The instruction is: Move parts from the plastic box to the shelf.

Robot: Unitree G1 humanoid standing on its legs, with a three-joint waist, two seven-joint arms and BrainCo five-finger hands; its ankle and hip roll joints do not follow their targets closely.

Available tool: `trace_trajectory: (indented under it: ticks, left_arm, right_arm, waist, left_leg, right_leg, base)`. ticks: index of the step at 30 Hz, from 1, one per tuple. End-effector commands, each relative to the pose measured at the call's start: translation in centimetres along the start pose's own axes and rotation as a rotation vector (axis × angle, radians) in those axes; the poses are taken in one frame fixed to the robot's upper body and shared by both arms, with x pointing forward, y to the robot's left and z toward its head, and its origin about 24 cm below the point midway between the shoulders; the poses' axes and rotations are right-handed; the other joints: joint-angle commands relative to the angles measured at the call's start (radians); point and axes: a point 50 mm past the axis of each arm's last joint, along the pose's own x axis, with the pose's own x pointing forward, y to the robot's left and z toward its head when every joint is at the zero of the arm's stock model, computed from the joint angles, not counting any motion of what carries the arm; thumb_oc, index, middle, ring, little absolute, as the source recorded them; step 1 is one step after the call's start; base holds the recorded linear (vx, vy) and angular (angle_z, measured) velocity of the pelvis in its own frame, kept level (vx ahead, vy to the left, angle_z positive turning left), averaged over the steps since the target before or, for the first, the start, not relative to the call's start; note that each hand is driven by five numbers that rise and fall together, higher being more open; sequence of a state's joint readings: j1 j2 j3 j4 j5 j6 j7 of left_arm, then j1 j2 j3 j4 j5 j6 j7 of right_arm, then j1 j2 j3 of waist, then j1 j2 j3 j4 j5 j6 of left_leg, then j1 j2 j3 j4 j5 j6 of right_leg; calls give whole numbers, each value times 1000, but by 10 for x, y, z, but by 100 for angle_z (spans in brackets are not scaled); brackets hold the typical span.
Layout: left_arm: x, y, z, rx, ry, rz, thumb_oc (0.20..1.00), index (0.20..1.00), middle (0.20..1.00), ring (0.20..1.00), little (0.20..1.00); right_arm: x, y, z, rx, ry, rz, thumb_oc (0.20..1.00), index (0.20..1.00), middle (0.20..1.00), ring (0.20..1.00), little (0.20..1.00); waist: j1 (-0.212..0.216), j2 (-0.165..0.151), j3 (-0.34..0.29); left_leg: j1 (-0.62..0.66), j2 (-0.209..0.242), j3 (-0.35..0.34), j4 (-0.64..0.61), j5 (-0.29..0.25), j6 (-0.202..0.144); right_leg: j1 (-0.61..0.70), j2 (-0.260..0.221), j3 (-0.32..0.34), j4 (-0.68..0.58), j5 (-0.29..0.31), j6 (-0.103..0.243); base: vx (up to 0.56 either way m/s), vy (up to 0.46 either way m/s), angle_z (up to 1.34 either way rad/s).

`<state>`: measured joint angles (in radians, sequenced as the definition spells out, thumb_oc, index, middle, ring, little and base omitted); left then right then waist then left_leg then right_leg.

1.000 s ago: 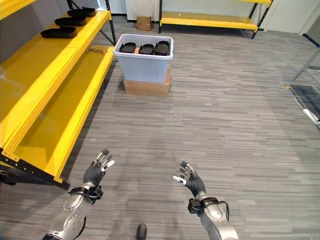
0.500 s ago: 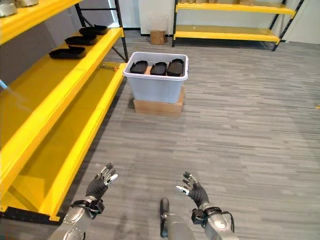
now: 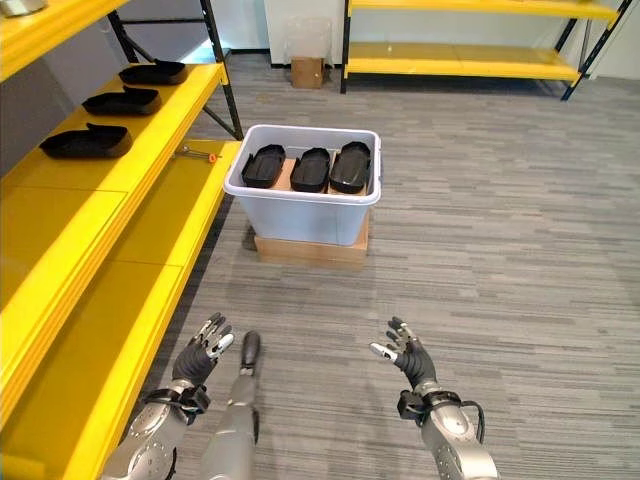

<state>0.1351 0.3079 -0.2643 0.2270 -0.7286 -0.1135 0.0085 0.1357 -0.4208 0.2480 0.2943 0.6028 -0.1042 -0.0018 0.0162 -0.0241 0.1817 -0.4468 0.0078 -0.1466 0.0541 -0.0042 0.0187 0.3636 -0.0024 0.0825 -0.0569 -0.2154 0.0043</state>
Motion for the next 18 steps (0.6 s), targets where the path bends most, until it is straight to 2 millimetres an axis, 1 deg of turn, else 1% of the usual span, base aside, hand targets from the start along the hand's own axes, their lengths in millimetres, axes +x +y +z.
trace_trajectory:
  ticks: [1,2,3,5,6,7,8,9,10,11,12,13,14,15,16,17,18]
  left_arm:
    - [9,-21,37,70,-152,-133,1000,1000,1000,1000,1000]
    - [9,-21,37,70,-152,-133,1000,1000,1000,1000,1000]
    - [9,-20,37,74,-149,-130,1000,1000,1000,1000,1000]
    - [10,-19,38,76,-150,-123,1000,1000,1000,1000,1000]
    - [10,-19,38,76,-150,-123,1000,1000,1000,1000,1000]
    - [9,-17,38,83,-148,-118,1000,1000,1000,1000,1000]
    - [9,-17,39,83,-148,-118,1000,1000,1000,1000,1000]
    - [9,-17,39,87,-147,-119,1000,1000,1000,1000,1000]
    - [9,-17,40,98,-147,-120,1000,1000,1000,1000,1000]
    - [9,-17,41,113,-145,-119,1000,1000,1000,1000,1000]
    - [9,-17,42,129,-144,-125,1000,1000,1000,1000,1000]
    - [9,-17,42,138,-141,-131,1000,1000,1000,1000,1000]
    - [8,-17,42,150,-135,-135,1000,1000,1000,1000,1000]
    - [8,-17,42,150,-135,-135,1000,1000,1000,1000,1000]
    - [7,-13,40,138,-132,-125,1000,1000,1000,1000,1000]
    - [7,-12,40,125,-129,-120,1000,1000,1000,1000,1000]
    - [5,-8,39,104,-135,-92,1000,1000,1000,1000,1000]
  right_arm:
    - [-1,25,11,11,-88,106,1000,1000,1000,1000,1000]
    - [-1,25,11,11,-88,106,1000,1000,1000,1000,1000]
    - [1,30,10,17,-81,128,1000,1000,1000,1000,1000]
    - [2,35,10,22,-80,143,1000,1000,1000,1000,1000]
    - [2,35,10,22,-80,143,1000,1000,1000,1000,1000]
    - [3,40,10,24,-83,160,1000,1000,1000,1000,1000]
    - [3,40,10,24,-83,160,1000,1000,1000,1000,1000]
    - [4,42,10,27,-81,169,1000,1000,1000,1000,1000]
    - [3,44,9,29,-77,179,1000,1000,1000,1000,1000]
    - [3,46,8,32,-73,187,1000,1000,1000,1000,1000]
    - [3,48,10,30,-83,196,1000,1000,1000,1000,1000]
    - [3,48,9,26,-80,195,1000,1000,1000,1000,1000]
    - [2,48,9,31,-82,188,1000,1000,1000,1000,1000]
    - [2,48,9,31,-82,188,1000,1000,1000,1000,1000]
    - [3,48,11,45,-89,190,1000,1000,1000,1000,1000]
    - [4,48,11,45,-89,190,1000,1000,1000,1000,1000]
    - [6,49,15,22,-98,195,1000,1000,1000,1000,1000]
  waist:
    - [-2,4,-99]
    - [-1,3,-99]
    - [0,-3,-107]
    - [1,-5,-115]
    - [2,-6,-115]
    - [1,-6,-118]
    - [2,-6,-118]
    - [-2,-7,-114]
    - [-9,-4,-105]
    - [-21,5,-91]
    - [-34,25,-68]
    - [-39,39,-57]
    - [-46,55,-51]
    - [-46,55,-51]
    - [-61,55,-55]
    - [-65,52,-52]
    - [-69,35,-46]
  left_leg:
    - [289,24,50,-32,105,-37]
    - [289,23,52,-30,103,-36]
    - [293,5,75,-13,77,-20]
    - [304,-16,86,-6,51,-1]
    - [303,-16,87,-5,50,-1]
    - [318,-33,97,2,27,17]
    - [317,-33,98,2,27,17]
    - [321,-43,101,9,15,27]
    - [336,-59,93,19,-5,43]
    - [364,-72,79,24,-23,62]
    - [394,-74,74,29,-37,84]
    - [409,-68,71,27,-40,88]
    - [443,-66,76,23,-59,91]
    - [443,-66,76,23,-59,91]
    - [489,-70,67,0,-77,78]
    - [499,-71,64,-2,-84,73]
    - [546,-71,60,-19,-111,51]
  right_leg:
    - [-226,-91,-15,112,104,55]
    - [-227,-92,-13,113,103,55]
    - [-237,-117,1,136,112,71]
    - [-250,-140,7,163,124,90]
    - [-251,-141,9,164,122,91]
    - [-274,-154,15,223,144,106]
    - [-275,-154,16,225,143,106]
    - [-297,-157,27,276,170,112]
    - [-340,-157,36,375,233,117]
    - [-394,-151,46,507,318,113]
    - [-449,-142,36,643,391,105]
    - [-486,-131,24,694,380,98]
    - [-541,-152,-42,709,317,84]
    - [-541,-152,-42,709,317,84]
    - [-574,-145,-105,523,236,75]
    - [-575,-150,-109,454,243,81]
    - [-596,-181,-133,215,310,119]
  base:
    - [251,206,-99]
    - [212,183,-72]
    - [182,157,-115]
    - [188,161,-79]
    - [188,155,-18]
    - [118,94,-6]
    - [175,153,16]
    - [137,130,43]
    - [200,213,62]
    - [231,267,77]
    - [191,251,65]
    - [264,235,63]
    - [175,121,44]
    - [393,16,42]
    - [327,-92,30]
    - [554,-242,42]
    - [364,-249,30]
